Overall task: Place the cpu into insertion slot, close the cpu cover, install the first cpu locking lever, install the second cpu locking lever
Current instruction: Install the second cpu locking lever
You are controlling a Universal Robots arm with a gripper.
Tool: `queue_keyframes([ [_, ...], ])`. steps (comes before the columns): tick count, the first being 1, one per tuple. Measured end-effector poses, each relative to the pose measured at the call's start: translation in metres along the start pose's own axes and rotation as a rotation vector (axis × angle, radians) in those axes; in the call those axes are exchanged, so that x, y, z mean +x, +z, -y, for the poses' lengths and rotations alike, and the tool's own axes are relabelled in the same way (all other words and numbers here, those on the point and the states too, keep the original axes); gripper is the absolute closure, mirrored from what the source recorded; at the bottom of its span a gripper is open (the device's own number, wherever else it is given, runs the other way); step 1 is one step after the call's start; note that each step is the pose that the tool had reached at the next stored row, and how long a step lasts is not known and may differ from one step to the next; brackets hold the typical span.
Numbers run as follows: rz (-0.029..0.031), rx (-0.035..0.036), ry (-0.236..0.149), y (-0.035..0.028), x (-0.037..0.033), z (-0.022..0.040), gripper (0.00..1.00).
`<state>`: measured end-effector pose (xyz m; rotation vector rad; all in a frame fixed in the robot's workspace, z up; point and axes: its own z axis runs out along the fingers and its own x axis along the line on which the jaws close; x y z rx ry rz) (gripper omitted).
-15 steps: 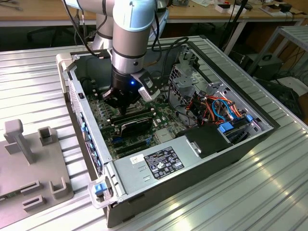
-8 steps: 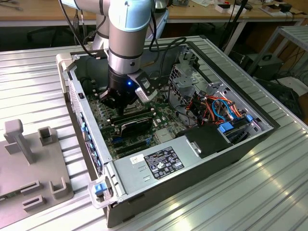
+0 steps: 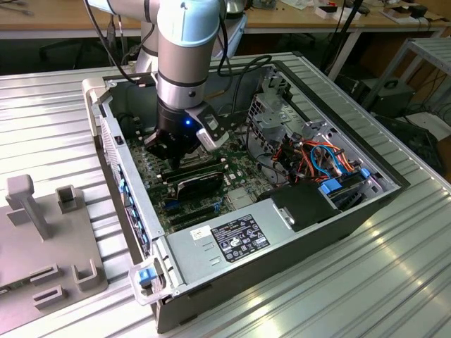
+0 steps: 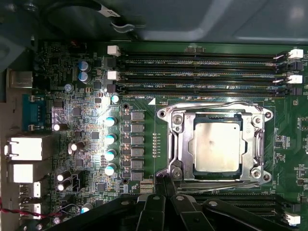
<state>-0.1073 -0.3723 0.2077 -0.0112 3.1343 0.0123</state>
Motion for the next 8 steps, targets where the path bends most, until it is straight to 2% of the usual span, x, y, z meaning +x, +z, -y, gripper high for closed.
queue_keyframes([
  [8, -0.0003, 0.0001, 0.0, 0.0008, 0.0003, -0.0011, 0.89],
])
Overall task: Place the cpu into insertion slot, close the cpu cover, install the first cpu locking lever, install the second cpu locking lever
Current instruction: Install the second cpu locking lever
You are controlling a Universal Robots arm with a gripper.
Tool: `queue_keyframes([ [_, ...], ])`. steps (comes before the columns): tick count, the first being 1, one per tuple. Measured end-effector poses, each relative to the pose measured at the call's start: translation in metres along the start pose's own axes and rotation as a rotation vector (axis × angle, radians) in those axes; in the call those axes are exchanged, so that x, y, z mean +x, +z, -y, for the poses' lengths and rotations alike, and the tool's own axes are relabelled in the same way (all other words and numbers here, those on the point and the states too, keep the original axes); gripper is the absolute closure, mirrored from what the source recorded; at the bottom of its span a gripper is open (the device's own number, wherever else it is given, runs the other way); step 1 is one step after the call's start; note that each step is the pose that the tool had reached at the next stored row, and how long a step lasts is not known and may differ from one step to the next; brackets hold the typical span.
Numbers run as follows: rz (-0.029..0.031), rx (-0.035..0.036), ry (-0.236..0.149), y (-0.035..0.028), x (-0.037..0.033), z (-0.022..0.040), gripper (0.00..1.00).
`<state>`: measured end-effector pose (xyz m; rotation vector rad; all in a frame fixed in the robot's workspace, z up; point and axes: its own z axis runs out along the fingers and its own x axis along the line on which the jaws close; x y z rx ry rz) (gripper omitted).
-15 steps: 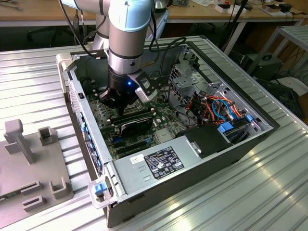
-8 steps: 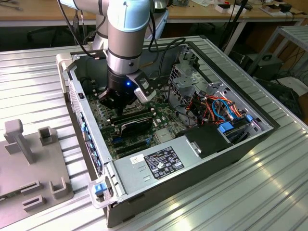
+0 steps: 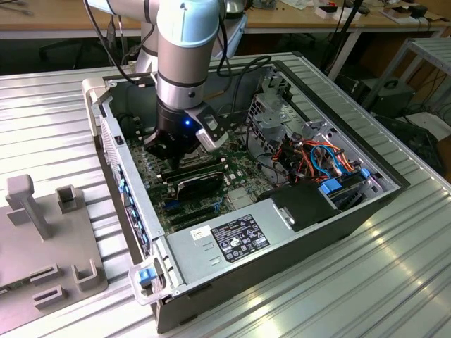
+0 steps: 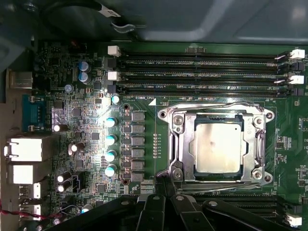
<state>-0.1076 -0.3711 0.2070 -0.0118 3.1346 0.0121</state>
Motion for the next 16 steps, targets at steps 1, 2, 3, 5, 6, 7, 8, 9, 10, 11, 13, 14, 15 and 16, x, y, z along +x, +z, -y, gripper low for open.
queue_keyframes([
  [1, 0.0, 0.0, 0.0, 0.0, -0.0001, -0.0004, 0.89],
  [2, 0.0, 0.0, 0.0, 0.0, 0.0, -0.001, 0.89],
  [3, 0.0001, -0.0001, 0.0, 0.0001, -0.0001, -0.0013, 0.89],
  [5, 0.0001, -0.0001, -0.001, 0.0004, 0.0001, -0.0019, 0.89],
  [6, 0.0, 0.0, -0.001, 0.0005, 0.0001, -0.002, 0.89],
  [7, -0.0001, 0.0001, -0.001, 0.0008, 0.0001, -0.002, 0.89],
  [8, -0.0001, 0.0, -0.001, 0.0013, 0.0002, -0.002, 0.89],
  [9, -0.0001, -0.0006, -0.002, 0.002, 0.0002, -0.0021, 0.89],
  [10, -0.0001, -0.001, -0.002, 0.0025, 0.0002, -0.002, 0.89],
  [11, -0.0002, -0.002, -0.002, 0.0033, 0.0003, -0.002, 0.89],
  [13, 0.0003, -0.0037, -0.002, 0.0047, 0.0002, -0.0021, 0.89],
  [14, -0.0001, -0.0039, -0.002, 0.005, 0.0002, -0.002, 0.89],
  [15, -0.0003, -0.0041, -0.002, 0.005, 0.0003, -0.002, 0.89],
  [16, -0.0004, -0.0044, -0.002, 0.0051, 0.0003, -0.0019, 0.89],
])
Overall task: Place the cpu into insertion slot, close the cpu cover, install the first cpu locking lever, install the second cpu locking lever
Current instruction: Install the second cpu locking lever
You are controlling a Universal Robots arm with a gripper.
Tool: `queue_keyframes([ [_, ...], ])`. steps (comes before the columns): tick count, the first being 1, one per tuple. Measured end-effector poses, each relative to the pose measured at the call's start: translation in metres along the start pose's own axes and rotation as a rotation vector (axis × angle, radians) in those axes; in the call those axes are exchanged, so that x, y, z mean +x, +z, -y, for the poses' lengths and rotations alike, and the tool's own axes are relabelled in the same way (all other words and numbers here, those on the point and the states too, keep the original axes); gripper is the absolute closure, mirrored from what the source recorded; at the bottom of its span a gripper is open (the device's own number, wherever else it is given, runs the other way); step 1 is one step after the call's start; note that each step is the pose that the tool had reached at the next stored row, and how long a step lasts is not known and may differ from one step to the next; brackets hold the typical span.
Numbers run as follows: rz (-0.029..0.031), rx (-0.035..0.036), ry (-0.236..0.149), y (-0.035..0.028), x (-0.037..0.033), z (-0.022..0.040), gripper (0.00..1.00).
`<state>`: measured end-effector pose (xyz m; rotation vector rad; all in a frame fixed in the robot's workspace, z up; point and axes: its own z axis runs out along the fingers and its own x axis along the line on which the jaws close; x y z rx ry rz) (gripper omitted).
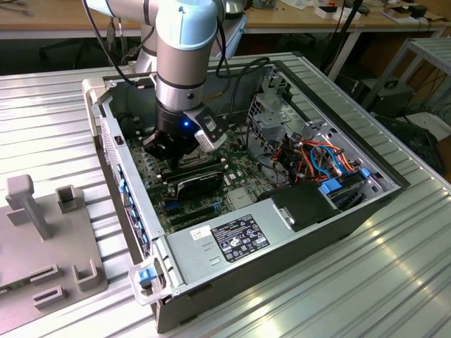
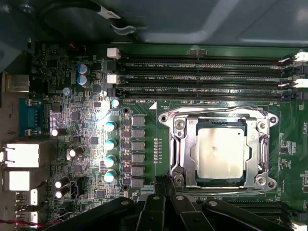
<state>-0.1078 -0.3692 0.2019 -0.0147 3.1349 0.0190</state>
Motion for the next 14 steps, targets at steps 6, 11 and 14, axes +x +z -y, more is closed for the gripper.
queue_keyframes([
  [6, 0.0006, -0.0003, 0.0, -0.0023, -0.0001, 0.0019, 0.89],
  [11, 0.0003, 0.0, 0.0, -0.0075, 0.0, 0.0, 0.89],
  [14, 0.0003, 0.0001, 0.0, -0.0095, 0.0, -0.0023, 0.89],
])
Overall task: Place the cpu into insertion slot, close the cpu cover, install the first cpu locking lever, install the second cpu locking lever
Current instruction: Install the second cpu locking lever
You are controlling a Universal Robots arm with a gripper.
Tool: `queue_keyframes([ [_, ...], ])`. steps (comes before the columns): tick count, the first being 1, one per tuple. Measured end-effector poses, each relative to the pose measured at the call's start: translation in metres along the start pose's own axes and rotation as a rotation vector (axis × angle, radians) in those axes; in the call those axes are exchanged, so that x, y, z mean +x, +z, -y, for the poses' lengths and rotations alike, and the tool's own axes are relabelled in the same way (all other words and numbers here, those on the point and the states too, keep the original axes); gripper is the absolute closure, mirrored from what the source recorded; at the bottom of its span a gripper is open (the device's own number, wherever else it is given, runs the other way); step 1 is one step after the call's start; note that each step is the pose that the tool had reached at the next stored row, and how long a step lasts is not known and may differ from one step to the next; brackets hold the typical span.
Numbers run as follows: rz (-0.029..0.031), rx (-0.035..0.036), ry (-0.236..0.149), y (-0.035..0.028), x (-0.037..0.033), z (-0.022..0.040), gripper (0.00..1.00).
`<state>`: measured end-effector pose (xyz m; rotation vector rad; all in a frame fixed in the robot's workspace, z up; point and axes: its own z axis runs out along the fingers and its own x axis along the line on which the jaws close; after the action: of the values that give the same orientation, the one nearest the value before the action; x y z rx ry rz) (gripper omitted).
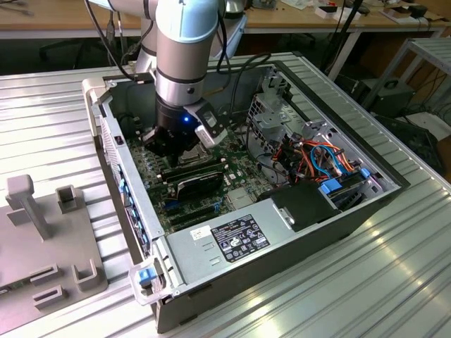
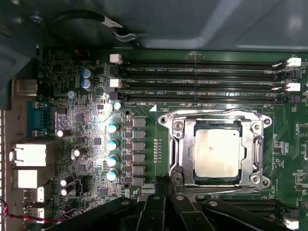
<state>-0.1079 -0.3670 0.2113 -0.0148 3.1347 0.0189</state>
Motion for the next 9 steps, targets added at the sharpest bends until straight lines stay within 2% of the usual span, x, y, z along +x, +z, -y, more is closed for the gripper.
queue_keyframes([
  [9, 0.0, 0.0007, 0.0, -0.0022, 0.0, -0.0026, 0.89],
])
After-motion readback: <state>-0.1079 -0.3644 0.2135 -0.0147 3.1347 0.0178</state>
